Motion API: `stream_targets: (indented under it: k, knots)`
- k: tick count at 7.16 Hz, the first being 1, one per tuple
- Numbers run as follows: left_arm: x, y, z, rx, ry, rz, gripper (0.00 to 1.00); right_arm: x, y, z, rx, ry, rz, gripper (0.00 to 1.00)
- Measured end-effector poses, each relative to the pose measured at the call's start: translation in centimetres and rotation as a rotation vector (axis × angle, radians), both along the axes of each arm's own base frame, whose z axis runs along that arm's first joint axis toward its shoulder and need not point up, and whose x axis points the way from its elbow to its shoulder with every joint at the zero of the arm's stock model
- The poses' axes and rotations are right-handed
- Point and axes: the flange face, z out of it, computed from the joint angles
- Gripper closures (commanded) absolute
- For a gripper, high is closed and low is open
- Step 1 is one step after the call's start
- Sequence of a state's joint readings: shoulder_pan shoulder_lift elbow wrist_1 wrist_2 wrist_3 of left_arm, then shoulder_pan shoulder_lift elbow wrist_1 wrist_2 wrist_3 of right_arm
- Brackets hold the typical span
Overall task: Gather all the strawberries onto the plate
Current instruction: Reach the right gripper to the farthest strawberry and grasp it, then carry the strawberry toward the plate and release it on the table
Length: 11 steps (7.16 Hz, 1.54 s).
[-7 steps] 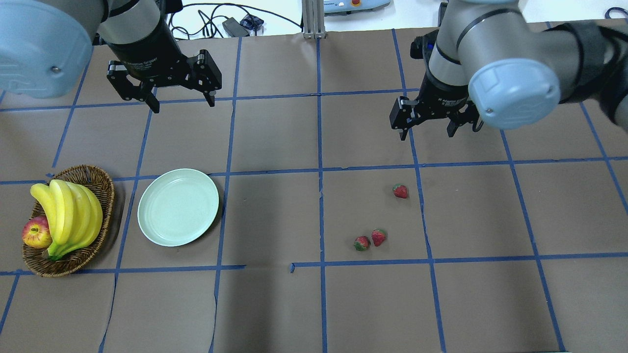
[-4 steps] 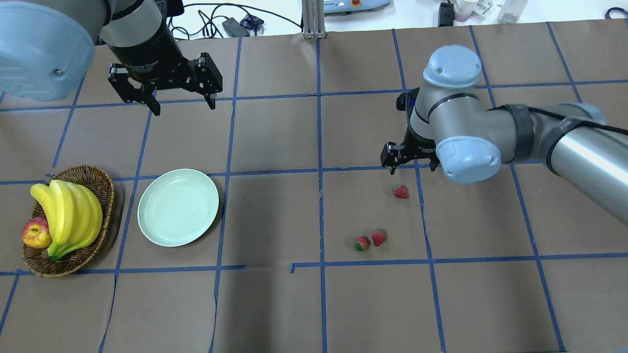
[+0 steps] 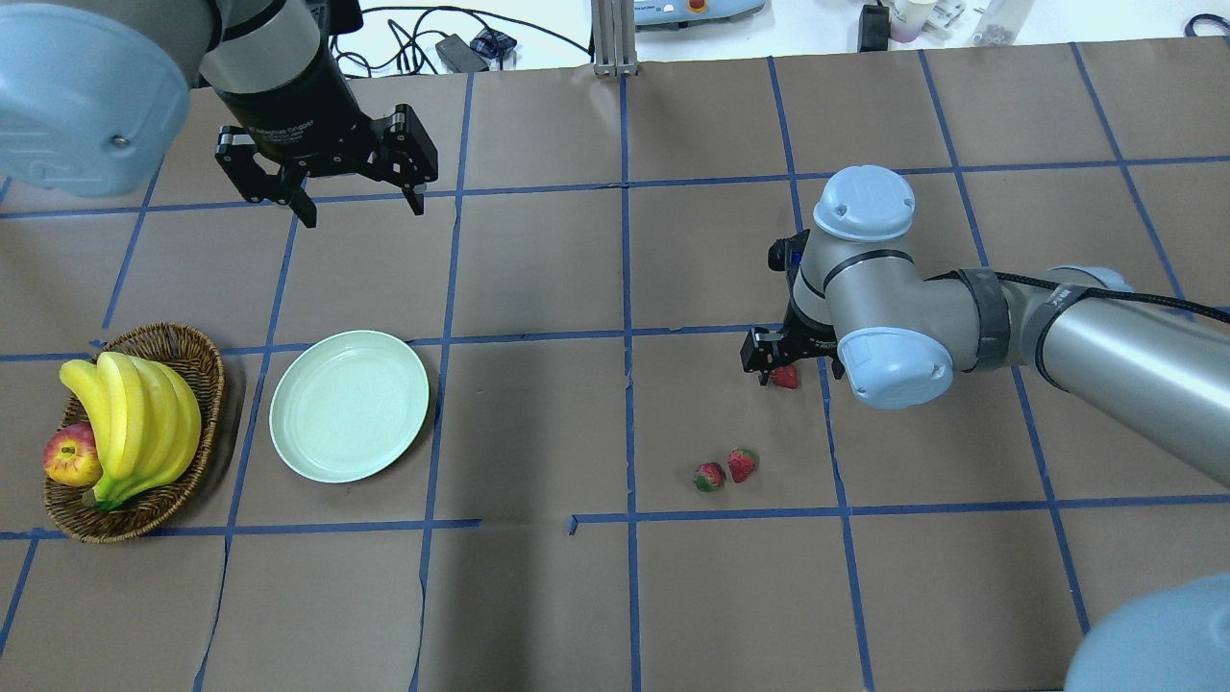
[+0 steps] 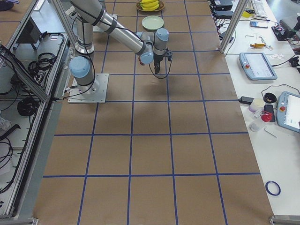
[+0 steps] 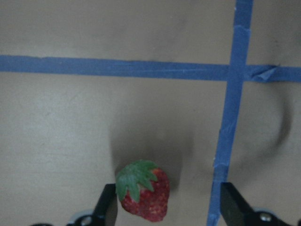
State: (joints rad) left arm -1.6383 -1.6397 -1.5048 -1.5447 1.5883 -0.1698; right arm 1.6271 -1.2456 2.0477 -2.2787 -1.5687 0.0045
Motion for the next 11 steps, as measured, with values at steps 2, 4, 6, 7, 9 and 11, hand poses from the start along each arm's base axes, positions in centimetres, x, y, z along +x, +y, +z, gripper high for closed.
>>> stream_targets:
  k: [2, 4, 6, 7, 9, 11]
  knots:
    - [0.0, 0.0, 0.0, 0.000, 0.001, -0.001, 0.00, 0.1, -0.4, 0.5, -0.016, -0.001, 0.004, 0.94]
    - [0.0, 0.0, 0.0, 0.000, 0.001, -0.001, 0.00, 0.2, -1.2, 1.4, -0.059, -0.005, 0.005, 1.00]
    - [0.0, 0.0, 0.0, 0.000, 0.001, -0.001, 0.00, 3.0, -2.3, 3.8, -0.139, -0.014, 0.011, 1.00]
    - [-0.1, 0.0, 0.0, -0.001, 0.000, -0.002, 0.00, 6.0, -2.2, 5.0, -0.171, -0.022, -0.002, 1.00]
    - [-0.3, 0.1, 0.0, 0.000, -0.002, -0.006, 0.00, 13.0, -0.4, 6.6, -0.204, -0.052, -0.015, 1.00]
    - [-0.4, 0.1, 0.0, -0.001, -0.003, -0.007, 0.00, 20.0, 3.5, 6.3, -0.195, -0.074, 0.057, 1.00]
